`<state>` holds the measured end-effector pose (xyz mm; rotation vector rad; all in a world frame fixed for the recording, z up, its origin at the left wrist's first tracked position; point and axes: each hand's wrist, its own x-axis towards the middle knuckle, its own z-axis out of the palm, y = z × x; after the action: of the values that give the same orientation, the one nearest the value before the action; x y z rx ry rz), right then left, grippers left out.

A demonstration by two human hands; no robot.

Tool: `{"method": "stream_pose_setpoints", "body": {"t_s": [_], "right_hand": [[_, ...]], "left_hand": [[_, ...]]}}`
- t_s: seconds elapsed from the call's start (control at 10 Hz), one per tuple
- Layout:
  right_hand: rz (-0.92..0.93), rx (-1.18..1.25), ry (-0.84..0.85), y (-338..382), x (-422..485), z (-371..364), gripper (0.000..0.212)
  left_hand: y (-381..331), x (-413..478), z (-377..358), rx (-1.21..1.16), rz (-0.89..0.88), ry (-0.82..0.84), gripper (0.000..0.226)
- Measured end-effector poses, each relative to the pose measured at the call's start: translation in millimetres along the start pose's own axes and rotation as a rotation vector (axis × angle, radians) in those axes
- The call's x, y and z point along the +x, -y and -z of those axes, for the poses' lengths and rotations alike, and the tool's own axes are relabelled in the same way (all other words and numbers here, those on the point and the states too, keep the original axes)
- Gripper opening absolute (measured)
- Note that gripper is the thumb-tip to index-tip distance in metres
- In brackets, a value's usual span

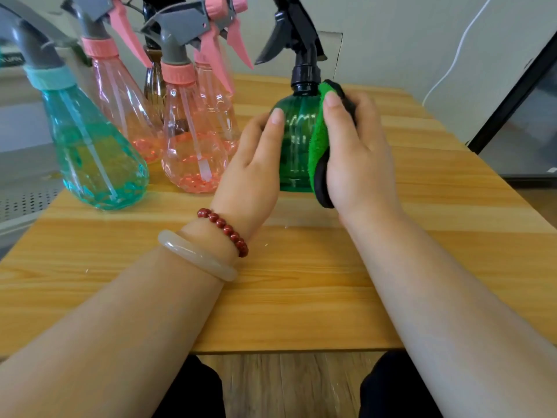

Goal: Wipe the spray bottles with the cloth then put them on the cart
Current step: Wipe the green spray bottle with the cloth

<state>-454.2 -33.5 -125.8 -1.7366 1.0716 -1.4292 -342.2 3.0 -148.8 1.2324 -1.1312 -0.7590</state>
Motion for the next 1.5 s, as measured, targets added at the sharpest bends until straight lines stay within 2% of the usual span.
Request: {"method": "stream_pose_setpoints", "body": {"t_s": [0.1,0.2,0.3,0.4,0.5,0.6,0.7,0.8,0.9,1.0,1.1,1.2,1.3,1.4,1.5], "right_hand": [[0.234,-0.189,0.08,0.6,-3.4,-2.0,0.034],[0.389,-0.186,0.171,-3.1,4.8,-0.1,0.039],[0.006,0.092,0.176,-5.0,14.2,6.3,0.037],[-0.435,0.435,0.234,-11.0,17.1,8.5,0.045],[-0.162,0.219,0.22,-11.5,8.7,2.4,0.043],[0.214,-0.074,0.214,-12.9,-1.1,-5.6,0.036],[0.034,0.062,0.21,-11.4,2.7,-2.0,0.033],[-0.465,0.453,0.277,-10.0,12.4,9.8,0.049],[-0.449,0.438,0.232,-10.3,10.4,9.2,0.049],[-0.121,0.22,0.204,-12.4,2.7,-0.2,0.044],[0.216,0.012,0.154,-14.2,-4.2,-5.7,0.036],[0.209,0.035,0.138,-10.3,-0.7,-2.9,0.027],[-0.189,0.245,0.147,-7.9,6.4,-1.3,0.038],[-0.293,0.264,0.143,-11.9,4.9,-1.8,0.054],[-0.035,0.12,0.119,-9.3,-5.7,-6.8,0.032]], "left_hand": [[3.2,1.4,1.8,-0.117,0.046,0.083,0.072],[3.0,2.4,5.5,-0.319,0.039,0.121,0.065],[0.2,0.3,1.1,-0.273,0.035,0.138,0.067],[1.6,-1.8,-1.8,-0.189,0.04,0.149,0.062],[3.8,-0.4,2.2,-0.098,0.012,0.127,0.051],[4.1,3.3,6.2,-0.09,0.008,0.053,0.054],[5.5,2.5,11.2,-0.079,0.013,0.107,0.051],[1.6,-2.5,6.9,-0.025,0.053,0.217,0.014],[-0.2,-1.5,2.5,-0.018,0.075,0.199,0.019],[1.9,-1.6,6.6,-0.183,-0.001,0.187,0.047],[5.1,3.2,8.1,-0.463,0.043,0.178,0.047],[2.1,4.1,7.2,-0.529,0.082,0.185,0.04],[1.9,3.1,5.3,-0.513,0.104,0.234,0.039],[2.1,2.4,5.1,-0.486,0.09,0.205,0.044],[1.1,3.6,7.8,-0.508,0.074,0.129,0.044]]}}
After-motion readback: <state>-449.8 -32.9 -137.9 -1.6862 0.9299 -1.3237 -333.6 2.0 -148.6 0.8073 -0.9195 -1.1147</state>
